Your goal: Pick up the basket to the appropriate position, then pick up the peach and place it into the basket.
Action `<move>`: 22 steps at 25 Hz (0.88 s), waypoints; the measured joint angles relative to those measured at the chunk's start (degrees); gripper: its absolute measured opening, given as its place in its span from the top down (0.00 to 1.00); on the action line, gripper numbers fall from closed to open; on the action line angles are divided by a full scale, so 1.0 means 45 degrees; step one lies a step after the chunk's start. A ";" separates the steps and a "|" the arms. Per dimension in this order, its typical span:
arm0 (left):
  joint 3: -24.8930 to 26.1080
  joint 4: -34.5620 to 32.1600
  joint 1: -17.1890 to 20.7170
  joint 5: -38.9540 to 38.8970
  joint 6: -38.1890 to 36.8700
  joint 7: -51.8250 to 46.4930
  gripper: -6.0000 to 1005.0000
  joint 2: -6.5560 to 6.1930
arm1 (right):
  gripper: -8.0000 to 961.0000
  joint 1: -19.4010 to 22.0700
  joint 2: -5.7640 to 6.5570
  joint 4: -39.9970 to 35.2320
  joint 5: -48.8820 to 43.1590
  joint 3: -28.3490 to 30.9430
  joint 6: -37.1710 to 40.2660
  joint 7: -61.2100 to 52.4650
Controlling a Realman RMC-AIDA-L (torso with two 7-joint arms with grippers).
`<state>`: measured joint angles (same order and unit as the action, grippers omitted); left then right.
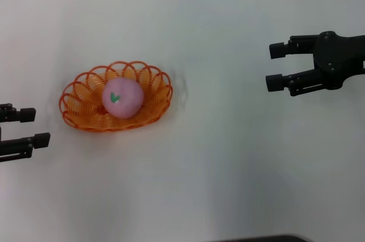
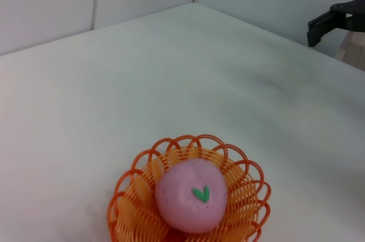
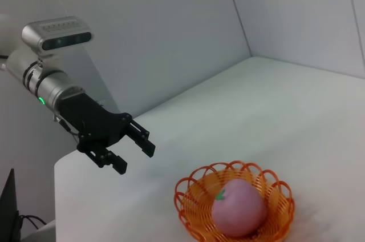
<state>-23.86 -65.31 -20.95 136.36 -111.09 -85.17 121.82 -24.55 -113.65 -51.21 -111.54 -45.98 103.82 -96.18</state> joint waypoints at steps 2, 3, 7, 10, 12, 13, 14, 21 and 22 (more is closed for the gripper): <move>-0.0001 0.0000 0.0029 0.0001 0.0004 0.0001 0.36 0.0010 | 0.02 -0.0014 0.0002 -0.0002 -0.0065 0.0002 0.0004 0.0003; -0.0002 0.0000 0.0037 0.0003 0.0011 0.0000 0.36 0.0017 | 0.02 -0.0037 0.0002 -0.0004 -0.0126 0.0003 0.0004 0.0004; -0.0013 0.0000 0.0042 0.0011 0.0041 0.0000 0.36 0.0055 | 0.02 -0.0106 -0.0045 -0.0007 -0.0366 0.0003 -0.0038 0.0007; -0.0043 0.0001 0.0021 0.0011 0.0087 0.0001 0.36 0.0096 | 0.02 -0.0143 -0.0060 -0.0007 -0.0390 0.0004 -0.0044 0.0008; -0.0052 0.0001 -0.0004 0.0011 0.0096 0.0001 0.36 0.0107 | 0.02 -0.0152 -0.0068 -0.0007 -0.0390 0.0003 -0.0056 0.0008; -0.0054 0.0001 -0.0015 0.0011 0.0098 0.0001 0.36 0.0113 | 0.02 -0.0153 -0.0074 -0.0007 -0.0390 0.0004 -0.0064 0.0008; -0.0055 0.0001 -0.0017 0.0011 0.0099 0.0000 0.36 0.0117 | 0.02 -0.0155 -0.0080 -0.0008 -0.0391 0.0004 -0.0071 0.0008; -0.0049 0.0001 -0.0066 0.0010 0.0099 0.0001 0.36 0.0118 | 0.02 -0.0254 -0.0099 -0.0007 -0.0391 0.0003 -0.0085 -0.0007; -0.0049 0.0001 -0.0071 0.0010 0.0099 0.0001 0.36 0.0118 | 0.02 -0.0270 -0.0104 -0.0008 -0.0390 0.0002 -0.0085 -0.0013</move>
<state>-24.08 -65.30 -21.27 136.41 -110.65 -85.16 122.35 -25.76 -114.12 -51.24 -113.29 -45.97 103.44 -96.24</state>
